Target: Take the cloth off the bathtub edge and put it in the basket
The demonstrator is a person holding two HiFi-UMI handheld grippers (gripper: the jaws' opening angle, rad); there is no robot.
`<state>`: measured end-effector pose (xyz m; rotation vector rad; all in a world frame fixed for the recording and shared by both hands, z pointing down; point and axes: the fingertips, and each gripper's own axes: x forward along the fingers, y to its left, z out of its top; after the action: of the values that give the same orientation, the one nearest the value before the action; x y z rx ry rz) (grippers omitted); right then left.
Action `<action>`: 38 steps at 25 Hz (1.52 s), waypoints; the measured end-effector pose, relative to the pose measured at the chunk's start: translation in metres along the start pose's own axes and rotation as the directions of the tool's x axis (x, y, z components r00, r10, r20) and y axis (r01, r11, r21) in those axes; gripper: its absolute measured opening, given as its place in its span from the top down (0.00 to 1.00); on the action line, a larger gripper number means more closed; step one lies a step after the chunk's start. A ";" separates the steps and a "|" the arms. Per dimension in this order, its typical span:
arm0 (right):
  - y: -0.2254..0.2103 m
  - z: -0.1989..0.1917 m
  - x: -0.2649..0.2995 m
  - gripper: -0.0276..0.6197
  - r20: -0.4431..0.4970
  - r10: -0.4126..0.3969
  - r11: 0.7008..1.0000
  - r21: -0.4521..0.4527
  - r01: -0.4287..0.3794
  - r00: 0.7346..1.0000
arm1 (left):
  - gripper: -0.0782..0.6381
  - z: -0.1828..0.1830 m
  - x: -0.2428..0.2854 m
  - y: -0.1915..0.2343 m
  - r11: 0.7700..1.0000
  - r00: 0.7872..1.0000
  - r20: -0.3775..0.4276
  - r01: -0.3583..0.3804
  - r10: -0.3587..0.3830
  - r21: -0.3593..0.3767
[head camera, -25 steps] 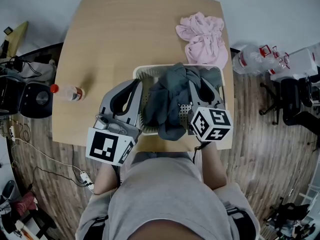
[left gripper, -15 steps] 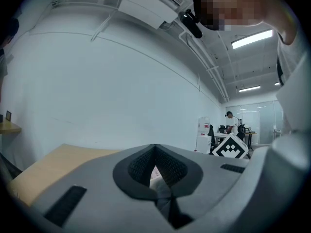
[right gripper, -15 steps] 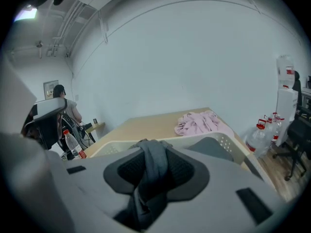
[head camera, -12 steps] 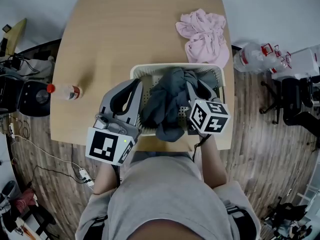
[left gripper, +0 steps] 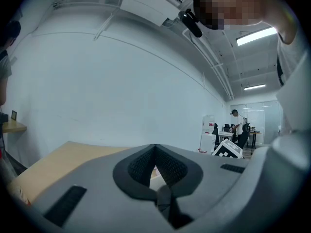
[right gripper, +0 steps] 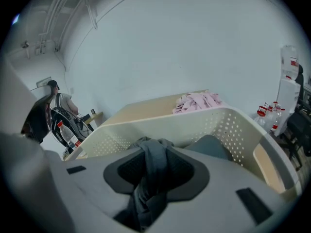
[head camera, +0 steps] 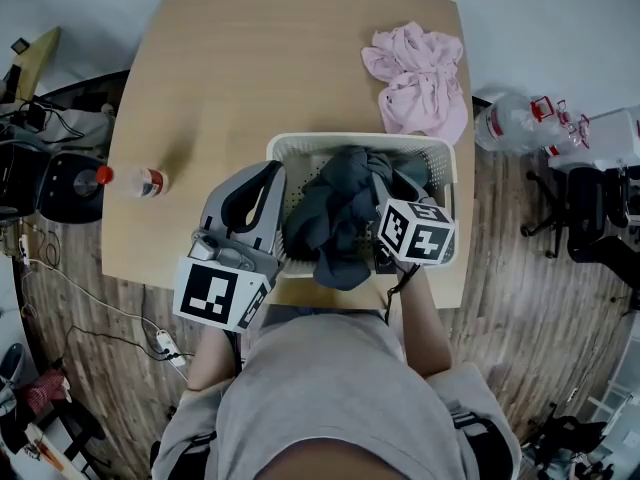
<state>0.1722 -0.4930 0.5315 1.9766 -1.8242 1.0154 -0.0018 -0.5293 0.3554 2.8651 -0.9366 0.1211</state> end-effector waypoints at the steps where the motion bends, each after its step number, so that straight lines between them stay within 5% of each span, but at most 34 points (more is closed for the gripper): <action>1: 0.000 0.000 0.002 0.76 -0.005 -0.001 1.000 0.000 0.001 1.000 | 0.87 -0.001 0.000 0.001 1.000 1.000 -0.001 -0.002 0.002 -0.002; 16: 0.002 -0.005 0.015 0.76 -0.071 0.025 1.000 0.004 -0.024 0.997 | 0.87 -0.004 -0.002 0.001 1.000 1.000 -0.009 -0.028 0.028 -0.008; 33: 0.011 -0.011 -0.033 0.73 0.002 -0.006 0.999 -0.042 0.006 1.000 | 0.87 0.008 -0.046 -0.024 1.000 0.999 0.041 -0.002 0.001 0.029; 38: 0.021 -0.006 -0.061 0.73 0.099 0.009 1.000 0.002 -0.009 0.995 | 0.87 0.013 -0.066 -0.038 0.999 0.998 0.055 0.023 -0.025 0.043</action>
<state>0.1527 -0.4459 0.4909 2.0563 -1.8850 0.9375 -0.0319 -0.4622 0.3317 2.9317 -0.9200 0.0606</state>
